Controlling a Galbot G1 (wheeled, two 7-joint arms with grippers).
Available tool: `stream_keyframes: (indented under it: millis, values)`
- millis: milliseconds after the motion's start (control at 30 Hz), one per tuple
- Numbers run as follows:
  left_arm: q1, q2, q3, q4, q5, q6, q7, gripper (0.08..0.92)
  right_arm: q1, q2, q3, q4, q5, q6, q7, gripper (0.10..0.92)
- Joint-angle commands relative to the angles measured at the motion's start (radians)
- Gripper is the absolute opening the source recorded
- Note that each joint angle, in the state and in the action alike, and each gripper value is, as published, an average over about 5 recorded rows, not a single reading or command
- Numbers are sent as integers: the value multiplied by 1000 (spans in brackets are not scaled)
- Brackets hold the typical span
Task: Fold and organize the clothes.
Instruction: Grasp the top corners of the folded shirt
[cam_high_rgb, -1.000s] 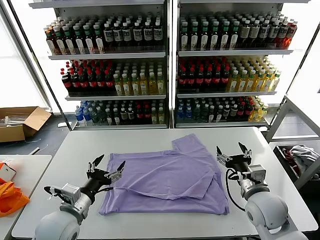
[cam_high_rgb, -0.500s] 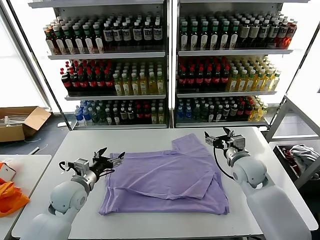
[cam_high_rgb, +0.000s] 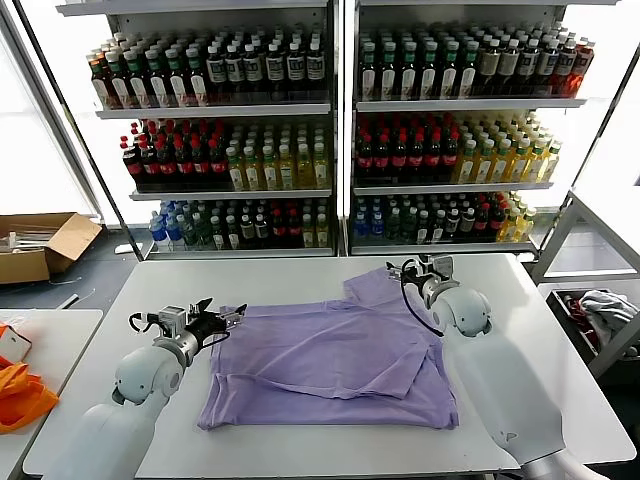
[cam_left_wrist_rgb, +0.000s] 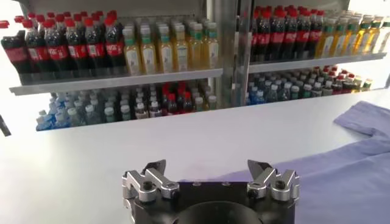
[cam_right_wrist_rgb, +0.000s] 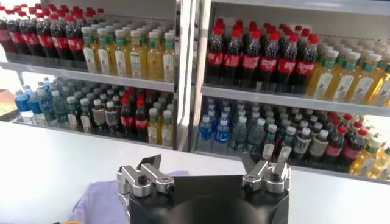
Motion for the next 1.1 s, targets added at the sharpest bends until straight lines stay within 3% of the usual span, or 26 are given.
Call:
stream_keyframes:
  millis: [33,1100]
  values:
    - [-54,-10,14,94,-9,5,-12,823,68,83,-15,-186,-55,6,-27,823]
    - [-84,-50,52,201,28,-20,-8,823,49,136,17,-258,-82,20,-13,823]
